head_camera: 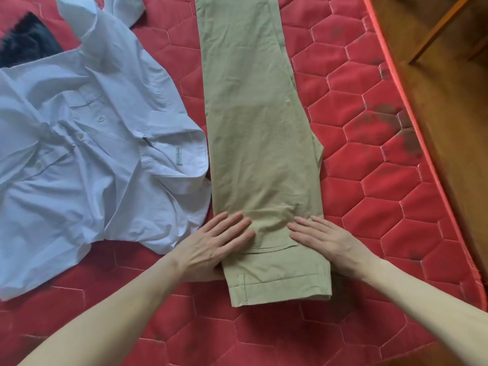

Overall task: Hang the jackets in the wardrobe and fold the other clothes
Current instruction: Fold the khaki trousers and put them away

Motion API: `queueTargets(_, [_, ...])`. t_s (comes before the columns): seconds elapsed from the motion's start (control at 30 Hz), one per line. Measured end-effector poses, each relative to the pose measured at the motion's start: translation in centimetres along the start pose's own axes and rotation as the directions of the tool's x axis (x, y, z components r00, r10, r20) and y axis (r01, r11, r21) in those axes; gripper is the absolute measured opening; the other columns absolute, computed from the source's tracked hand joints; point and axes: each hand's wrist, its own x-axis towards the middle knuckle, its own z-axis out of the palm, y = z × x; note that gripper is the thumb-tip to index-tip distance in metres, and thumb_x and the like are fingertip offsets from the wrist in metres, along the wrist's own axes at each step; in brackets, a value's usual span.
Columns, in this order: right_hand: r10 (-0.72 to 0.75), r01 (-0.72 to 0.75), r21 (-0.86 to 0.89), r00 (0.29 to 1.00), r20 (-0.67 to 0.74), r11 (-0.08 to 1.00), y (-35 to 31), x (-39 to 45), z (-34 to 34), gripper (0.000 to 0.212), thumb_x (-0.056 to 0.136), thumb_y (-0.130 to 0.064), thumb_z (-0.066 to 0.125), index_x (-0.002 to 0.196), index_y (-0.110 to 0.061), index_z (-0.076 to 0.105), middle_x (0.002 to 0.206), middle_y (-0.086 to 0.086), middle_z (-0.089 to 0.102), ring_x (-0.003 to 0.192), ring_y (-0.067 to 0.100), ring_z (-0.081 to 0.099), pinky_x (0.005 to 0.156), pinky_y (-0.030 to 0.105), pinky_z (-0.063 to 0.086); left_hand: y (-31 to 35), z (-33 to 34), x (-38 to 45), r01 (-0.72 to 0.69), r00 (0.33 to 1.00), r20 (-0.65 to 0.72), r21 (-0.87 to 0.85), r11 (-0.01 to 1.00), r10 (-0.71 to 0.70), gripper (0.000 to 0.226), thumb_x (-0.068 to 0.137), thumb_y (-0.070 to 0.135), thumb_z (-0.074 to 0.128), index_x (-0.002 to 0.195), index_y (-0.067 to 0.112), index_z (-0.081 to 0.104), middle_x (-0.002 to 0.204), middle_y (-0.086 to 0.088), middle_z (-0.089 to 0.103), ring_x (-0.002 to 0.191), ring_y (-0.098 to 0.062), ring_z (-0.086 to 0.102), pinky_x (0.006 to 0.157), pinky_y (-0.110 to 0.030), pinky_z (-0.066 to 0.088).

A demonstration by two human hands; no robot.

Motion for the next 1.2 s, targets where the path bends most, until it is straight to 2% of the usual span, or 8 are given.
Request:
queueTargets(0.43, [0.326,-0.260,0.410,0.940,-0.101,0.874,-1.9,-3.6,-4.2,0.033,0.087,-0.009,0.077,0.119,-0.018,0.075,0.102,-0.012,0.078,0.085,0.008,0.075,0.069,0.032,0.062,6.2,-4.6,-0.5,0.181,0.967,-0.069,-0.491,0.852,-0.245,0.056,0.096,0.010,0.070,0.149,0.007,0.054,0.151,-0.003,0.058,0.140,-0.018,0.055,0.114,-0.031,0.046])
queueTargets(0.53, [0.484,-0.363,0.571,0.872,-0.070,0.736,-3.0,-4.8,-5.1,0.018,0.097,-0.031,0.066,0.114,-0.039,0.065,0.101,-0.039,0.068,0.083,-0.018,0.065,0.071,0.008,0.051,7.9,-4.9,-0.4,0.241,0.942,-0.008,-0.682,0.690,-0.336,0.044,0.101,0.013,0.066,0.144,0.023,0.061,0.139,0.017,0.065,0.126,-0.002,0.063,0.103,-0.022,0.050])
queueTargets(0.63, [0.663,-0.469,0.657,0.745,-0.064,0.590,-4.1,-5.2,-5.1,0.017,0.101,-0.059,0.054,0.097,-0.044,0.060,0.077,-0.037,0.063,0.062,-0.016,0.051,0.058,0.011,0.041,9.3,-4.5,0.4,0.310,0.898,0.050,-0.777,0.547,-0.438,0.033,0.098,0.000,0.062,0.109,0.029,0.073,0.098,0.020,0.074,0.089,0.005,0.068,0.079,-0.023,0.054])
queueTargets(0.73, [0.766,-0.550,0.718,0.642,0.037,0.427,-4.1,-5.8,-3.5,0.013,0.097,-0.038,0.068,0.094,-0.051,0.067,0.071,-0.026,0.065,0.061,-0.008,0.048,0.057,0.018,0.042,9.6,-3.9,1.2,0.497,0.802,0.179,-0.729,0.470,-0.571,0.025,0.100,0.003,0.056,0.081,0.016,0.065,0.069,0.001,0.065,0.066,-0.023,0.060,0.068,-0.040,0.053])
queueTargets(0.9, [0.843,-0.624,0.766,0.488,0.226,0.156,-3.3,-3.9,-2.0,0.013,0.100,-0.035,0.066,0.090,-0.029,0.072,0.076,-0.003,0.071,0.074,0.004,0.053,0.071,0.043,0.049,10.3,-3.3,2.9,0.677,0.637,0.276,-0.648,0.350,-0.720,0.041,0.110,0.037,0.039,0.076,0.027,0.061,0.064,0.002,0.052,0.074,-0.024,0.054,0.069,-0.040,0.038])
queueTargets(0.97, [0.854,-0.635,0.758,0.469,0.226,0.149,-2.9,-3.1,-1.5,0.019,0.101,-0.039,0.065,0.089,-0.025,0.072,0.075,-0.003,0.068,0.074,0.005,0.054,0.072,0.045,0.050,10.6,-2.8,3.4,0.721,0.553,0.344,-0.655,0.229,-0.759,0.054,0.110,0.049,0.034,0.085,0.018,0.070,0.073,0.005,0.064,0.075,-0.023,0.057,0.076,-0.044,0.045])
queueTargets(1.1, [0.867,-0.696,0.681,0.463,0.184,0.228,-1.4,-1.4,-0.6,0.026,0.101,-0.047,0.064,0.088,-0.024,0.067,0.072,-0.004,0.069,0.069,0.015,0.060,0.071,0.048,0.051,11.8,-1.9,4.2,0.710,0.370,0.360,-0.704,0.011,-0.856,0.076,0.098,0.076,0.023,0.062,0.012,0.045,0.053,0.009,0.044,0.054,-0.013,0.037,0.062,-0.042,0.039])
queueTargets(1.2, [0.873,-0.752,0.605,0.451,0.184,0.261,-0.4,-0.1,0.2,0.038,0.099,-0.054,0.062,0.080,-0.021,0.060,0.069,-0.001,0.068,0.071,0.029,0.062,0.070,0.050,0.050,11.9,-2.1,4.8,0.749,0.237,0.392,-0.656,-0.090,-0.889,0.083,0.094,0.082,0.024,0.056,0.013,0.050,0.055,0.005,0.059,0.062,-0.022,0.056,0.067,-0.041,0.043])
